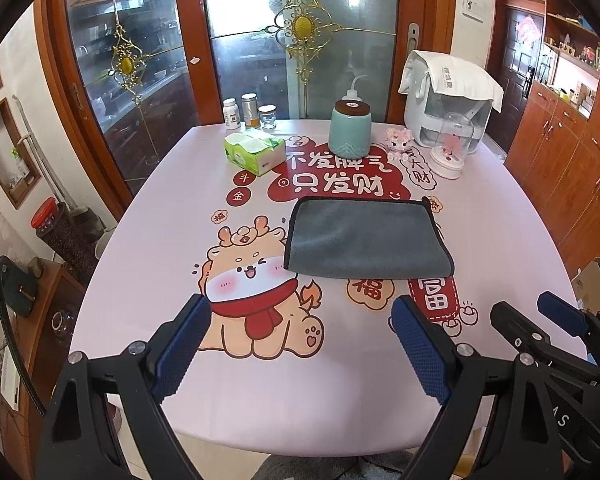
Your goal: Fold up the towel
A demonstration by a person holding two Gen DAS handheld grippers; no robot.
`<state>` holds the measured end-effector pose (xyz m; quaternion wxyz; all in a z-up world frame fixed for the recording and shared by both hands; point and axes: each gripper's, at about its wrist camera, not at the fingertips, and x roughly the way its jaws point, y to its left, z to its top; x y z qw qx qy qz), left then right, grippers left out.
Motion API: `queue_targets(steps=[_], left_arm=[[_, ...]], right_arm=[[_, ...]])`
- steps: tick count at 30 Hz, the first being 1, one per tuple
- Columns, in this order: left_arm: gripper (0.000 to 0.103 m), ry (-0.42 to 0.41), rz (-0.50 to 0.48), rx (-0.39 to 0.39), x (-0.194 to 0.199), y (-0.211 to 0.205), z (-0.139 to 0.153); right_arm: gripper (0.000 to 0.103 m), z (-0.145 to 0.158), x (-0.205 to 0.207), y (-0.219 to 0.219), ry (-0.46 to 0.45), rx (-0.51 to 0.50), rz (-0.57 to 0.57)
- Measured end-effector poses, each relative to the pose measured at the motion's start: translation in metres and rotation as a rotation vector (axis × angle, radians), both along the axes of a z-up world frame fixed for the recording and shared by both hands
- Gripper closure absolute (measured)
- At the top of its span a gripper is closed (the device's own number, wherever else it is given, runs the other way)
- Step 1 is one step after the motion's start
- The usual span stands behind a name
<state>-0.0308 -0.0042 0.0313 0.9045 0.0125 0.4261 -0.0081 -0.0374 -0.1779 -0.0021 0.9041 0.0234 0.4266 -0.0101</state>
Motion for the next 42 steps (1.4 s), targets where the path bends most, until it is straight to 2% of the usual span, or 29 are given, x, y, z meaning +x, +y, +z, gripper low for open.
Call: queue_targets(steps=[42], left_arm=[[0.012, 0.02, -0.019, 0.004, -0.0044, -0.0005, -0.0048]], right_arm=[[0.04, -0.007, -0.0004, -0.0003, 0.02, 0.018, -0.004]])
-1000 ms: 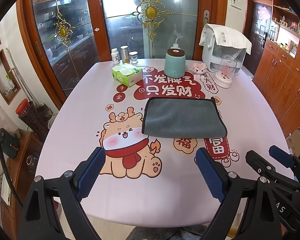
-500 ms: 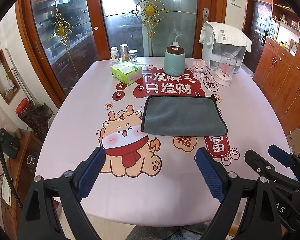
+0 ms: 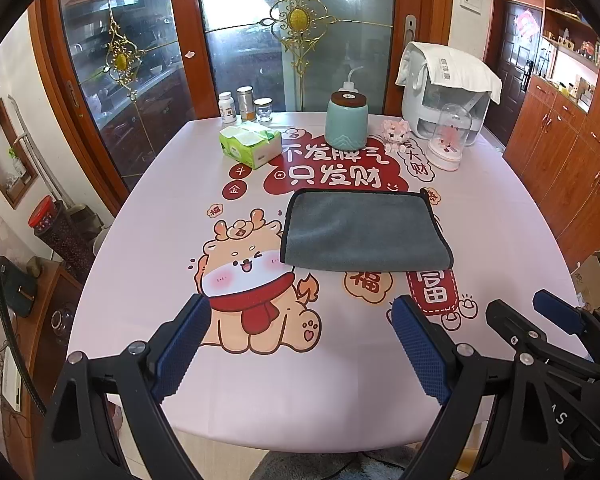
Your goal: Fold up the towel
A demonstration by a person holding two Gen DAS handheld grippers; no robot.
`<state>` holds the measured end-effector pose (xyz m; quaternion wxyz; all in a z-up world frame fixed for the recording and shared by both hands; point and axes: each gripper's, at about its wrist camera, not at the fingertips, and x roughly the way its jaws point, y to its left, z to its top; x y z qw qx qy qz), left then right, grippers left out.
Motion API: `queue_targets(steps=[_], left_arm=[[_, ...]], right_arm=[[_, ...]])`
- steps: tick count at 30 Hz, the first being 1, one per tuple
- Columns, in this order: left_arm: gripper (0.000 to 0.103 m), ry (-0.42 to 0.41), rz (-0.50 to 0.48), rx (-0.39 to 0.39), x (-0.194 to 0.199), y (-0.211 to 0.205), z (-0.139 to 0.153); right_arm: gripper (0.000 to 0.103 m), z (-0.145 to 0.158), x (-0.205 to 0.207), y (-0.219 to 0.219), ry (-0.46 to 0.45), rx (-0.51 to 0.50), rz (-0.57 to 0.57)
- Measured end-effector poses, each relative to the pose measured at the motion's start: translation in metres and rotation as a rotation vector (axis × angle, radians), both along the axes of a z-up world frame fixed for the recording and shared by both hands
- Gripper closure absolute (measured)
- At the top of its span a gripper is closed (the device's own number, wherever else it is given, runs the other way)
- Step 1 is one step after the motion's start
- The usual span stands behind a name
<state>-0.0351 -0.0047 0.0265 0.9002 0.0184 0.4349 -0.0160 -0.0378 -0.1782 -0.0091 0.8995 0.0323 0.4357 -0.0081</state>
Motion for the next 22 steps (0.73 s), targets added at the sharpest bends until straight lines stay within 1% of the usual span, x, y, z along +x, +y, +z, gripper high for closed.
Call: queue_targets(steps=[22], left_arm=[[0.012, 0.021, -0.021, 0.0, 0.0048, -0.0024, -0.0027]], right_arm=[[0.04, -0.0039, -0.0014, -0.0002, 0.006, 0.008, -0.006]])
